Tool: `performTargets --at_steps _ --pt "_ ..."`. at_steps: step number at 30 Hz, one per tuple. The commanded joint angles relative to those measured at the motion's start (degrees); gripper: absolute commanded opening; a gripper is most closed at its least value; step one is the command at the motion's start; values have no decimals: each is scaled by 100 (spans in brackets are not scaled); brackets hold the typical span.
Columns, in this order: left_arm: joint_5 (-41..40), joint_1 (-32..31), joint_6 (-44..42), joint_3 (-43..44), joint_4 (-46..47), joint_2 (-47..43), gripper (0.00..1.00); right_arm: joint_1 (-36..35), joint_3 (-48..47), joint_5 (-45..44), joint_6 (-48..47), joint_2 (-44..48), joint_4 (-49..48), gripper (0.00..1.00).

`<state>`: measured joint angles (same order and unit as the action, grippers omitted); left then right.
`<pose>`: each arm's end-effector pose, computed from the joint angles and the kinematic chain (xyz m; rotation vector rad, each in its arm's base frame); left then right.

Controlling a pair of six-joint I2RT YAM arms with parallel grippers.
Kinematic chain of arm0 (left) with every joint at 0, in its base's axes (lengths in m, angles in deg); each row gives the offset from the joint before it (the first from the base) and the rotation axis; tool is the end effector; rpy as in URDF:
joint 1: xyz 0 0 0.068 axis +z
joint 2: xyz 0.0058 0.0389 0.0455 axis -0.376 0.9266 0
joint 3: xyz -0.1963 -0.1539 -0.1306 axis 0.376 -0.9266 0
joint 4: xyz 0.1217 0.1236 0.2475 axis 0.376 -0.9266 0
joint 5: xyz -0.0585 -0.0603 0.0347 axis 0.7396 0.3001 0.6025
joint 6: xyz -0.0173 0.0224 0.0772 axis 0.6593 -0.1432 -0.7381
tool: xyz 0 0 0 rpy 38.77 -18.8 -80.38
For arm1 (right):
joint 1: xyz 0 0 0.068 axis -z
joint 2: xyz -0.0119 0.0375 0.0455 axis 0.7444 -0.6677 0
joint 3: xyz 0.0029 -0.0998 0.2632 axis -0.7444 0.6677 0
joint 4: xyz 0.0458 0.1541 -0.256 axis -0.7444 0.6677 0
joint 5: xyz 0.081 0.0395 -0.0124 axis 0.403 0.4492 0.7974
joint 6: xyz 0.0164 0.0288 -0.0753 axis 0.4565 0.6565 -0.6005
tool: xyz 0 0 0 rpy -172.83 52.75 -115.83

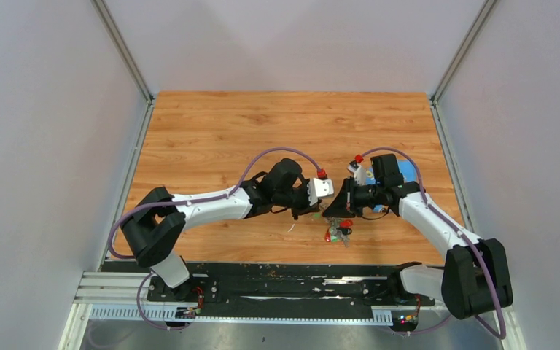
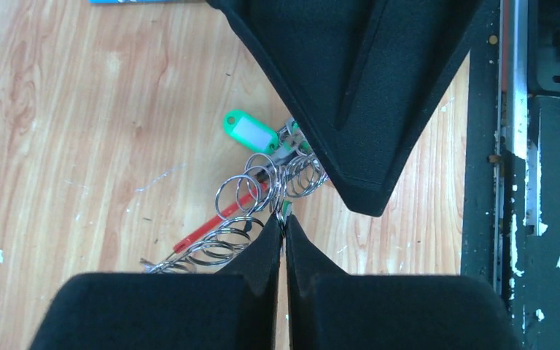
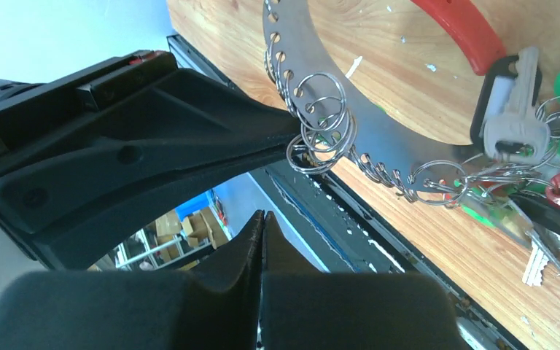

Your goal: Remove the keys from the keyring

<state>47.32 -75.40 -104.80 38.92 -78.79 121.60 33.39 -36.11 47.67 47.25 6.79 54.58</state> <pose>0.2236 -0.3507 0.1812 1.4802 1.6672 -0.8326 0.2511 0.1253 0.1898 0.0322 2.5203 1.5268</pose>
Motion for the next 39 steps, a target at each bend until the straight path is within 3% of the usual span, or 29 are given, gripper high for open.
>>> performTargets --at_steps 1,7,11,16,17,23,34,39 --pt "6 41 -437 -67 -59 -291 0 -4 -259 292 -471 -113 454 0" --pt "648 41 -385 -121 -141 -316 0 7 -377 -440 -102 -183 690 1" --pt "688 -62 -450 111 -632 -8 0 4 -350 -1040 109 286 765 2" --pt "709 -108 -329 194 -565 117 0 2 -391 -1878 54 989 1066 37" --pt "734 -108 -294 209 -546 125 0 4 -383 -1890 84 1064 1072 38" --pt "905 -108 -253 315 -523 230 0 -388 -521 -2584 -262 1261 1264 40" --pt "1111 -353 -170 437 -459 483 0 -469 99 -2370 1164 1245 1376 33" --pt "1036 -466 -68 489 -430 669 0 -458 434 -2439 1654 1363 1638 25"
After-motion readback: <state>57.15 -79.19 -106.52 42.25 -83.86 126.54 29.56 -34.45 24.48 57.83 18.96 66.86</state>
